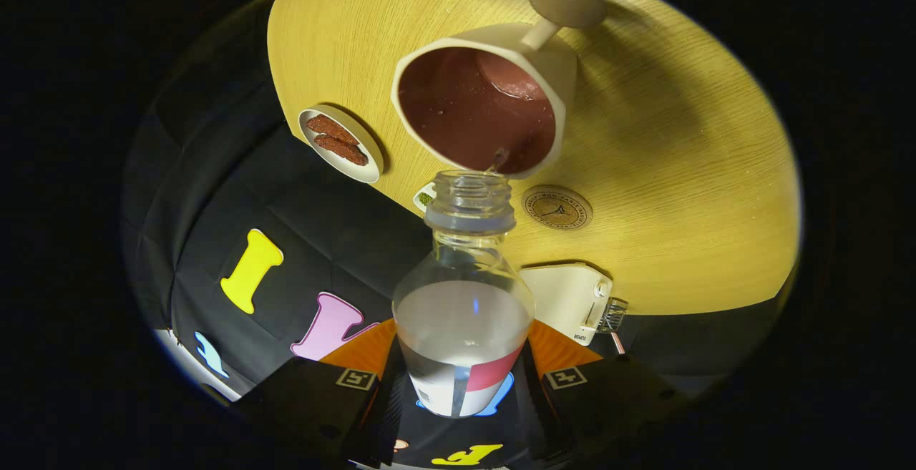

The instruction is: Take the bottle from table, then pour the juice into the cup, finally place the bottle on the coaster

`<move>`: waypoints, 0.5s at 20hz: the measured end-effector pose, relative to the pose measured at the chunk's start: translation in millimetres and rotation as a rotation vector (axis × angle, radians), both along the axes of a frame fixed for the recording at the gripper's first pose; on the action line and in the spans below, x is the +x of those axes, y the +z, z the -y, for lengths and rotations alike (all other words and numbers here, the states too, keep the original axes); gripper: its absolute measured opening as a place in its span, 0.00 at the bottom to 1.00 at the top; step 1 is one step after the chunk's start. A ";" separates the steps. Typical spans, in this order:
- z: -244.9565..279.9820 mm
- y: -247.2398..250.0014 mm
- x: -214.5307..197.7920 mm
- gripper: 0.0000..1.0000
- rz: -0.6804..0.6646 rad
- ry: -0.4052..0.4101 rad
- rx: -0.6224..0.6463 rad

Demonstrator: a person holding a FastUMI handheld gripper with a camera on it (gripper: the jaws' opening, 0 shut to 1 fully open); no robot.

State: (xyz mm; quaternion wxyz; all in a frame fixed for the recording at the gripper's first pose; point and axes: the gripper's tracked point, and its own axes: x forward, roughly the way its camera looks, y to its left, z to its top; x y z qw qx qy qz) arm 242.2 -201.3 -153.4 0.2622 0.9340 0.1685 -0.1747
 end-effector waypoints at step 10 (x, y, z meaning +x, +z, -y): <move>-5.3 15.6 -8.4 0.70 0.014 0.030 -0.162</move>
